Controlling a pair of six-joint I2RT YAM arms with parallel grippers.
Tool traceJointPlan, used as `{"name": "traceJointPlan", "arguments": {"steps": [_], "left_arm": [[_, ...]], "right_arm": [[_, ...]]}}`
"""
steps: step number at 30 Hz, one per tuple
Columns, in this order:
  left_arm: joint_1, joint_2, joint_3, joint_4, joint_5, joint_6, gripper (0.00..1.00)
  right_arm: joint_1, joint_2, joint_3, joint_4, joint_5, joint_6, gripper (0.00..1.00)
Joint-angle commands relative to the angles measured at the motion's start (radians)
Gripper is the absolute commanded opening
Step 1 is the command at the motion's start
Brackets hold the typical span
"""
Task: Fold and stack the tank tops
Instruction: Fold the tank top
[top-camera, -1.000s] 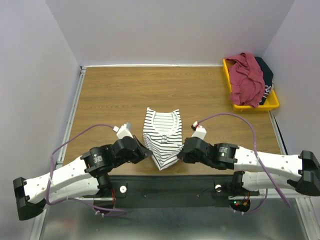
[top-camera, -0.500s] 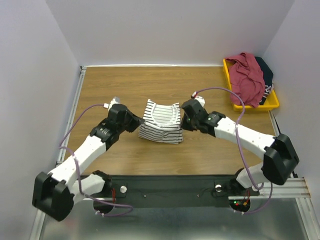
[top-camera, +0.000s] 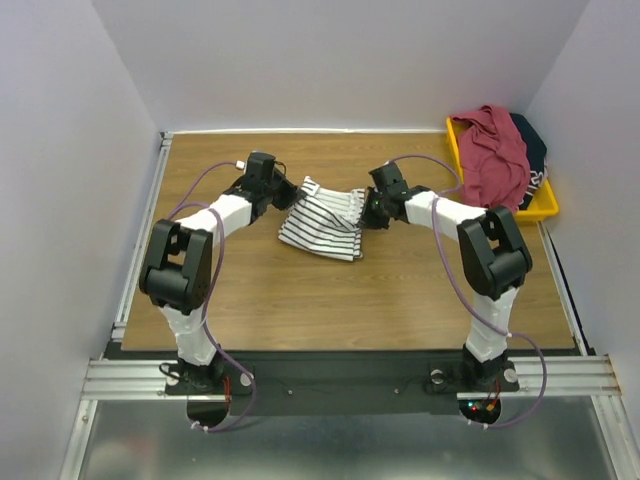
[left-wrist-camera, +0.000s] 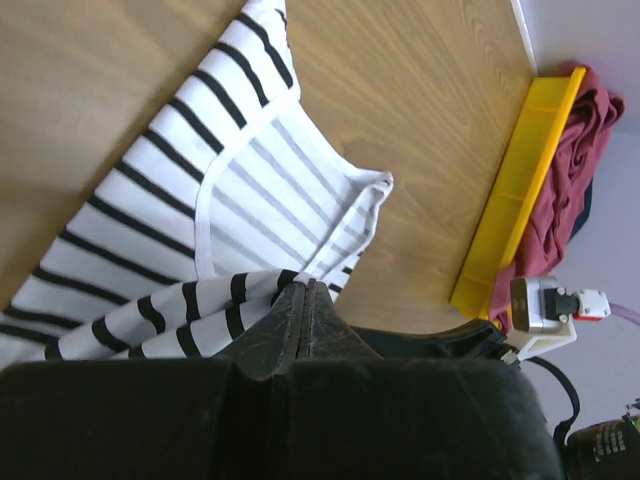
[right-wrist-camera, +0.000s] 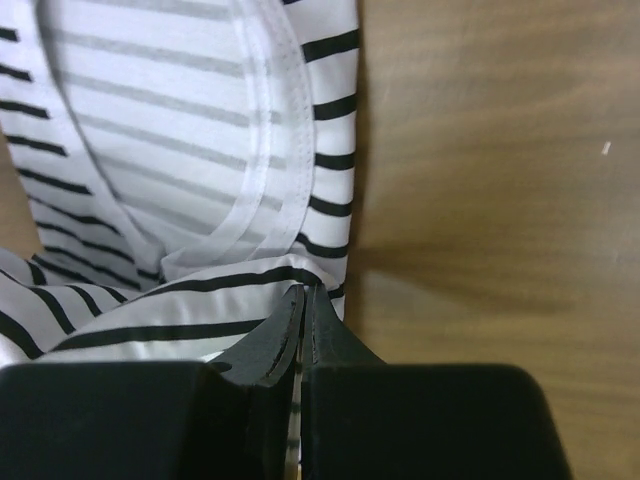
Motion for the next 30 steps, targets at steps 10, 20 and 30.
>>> {"name": "traceJointPlan", "arguments": {"steps": [10, 20, 30], "left_arm": [[0.005, 0.257, 0.196, -0.118, -0.062, 0.042, 0.00], [-0.021, -0.068, -0.375, 0.021, -0.083, -0.020, 0.00], [-0.032, -0.453, -0.506, -0.135, -0.129, 0.019, 0.00]], "right_arm": [[0.002, 0.074, -0.060, 0.180, -0.053, 0.090, 0.00], [0.387, -0.192, -0.511, 0.339, 0.062, 0.333, 0.00], [0.512, -0.449, -0.668, 0.353, 0.145, 0.410, 0.00]]}}
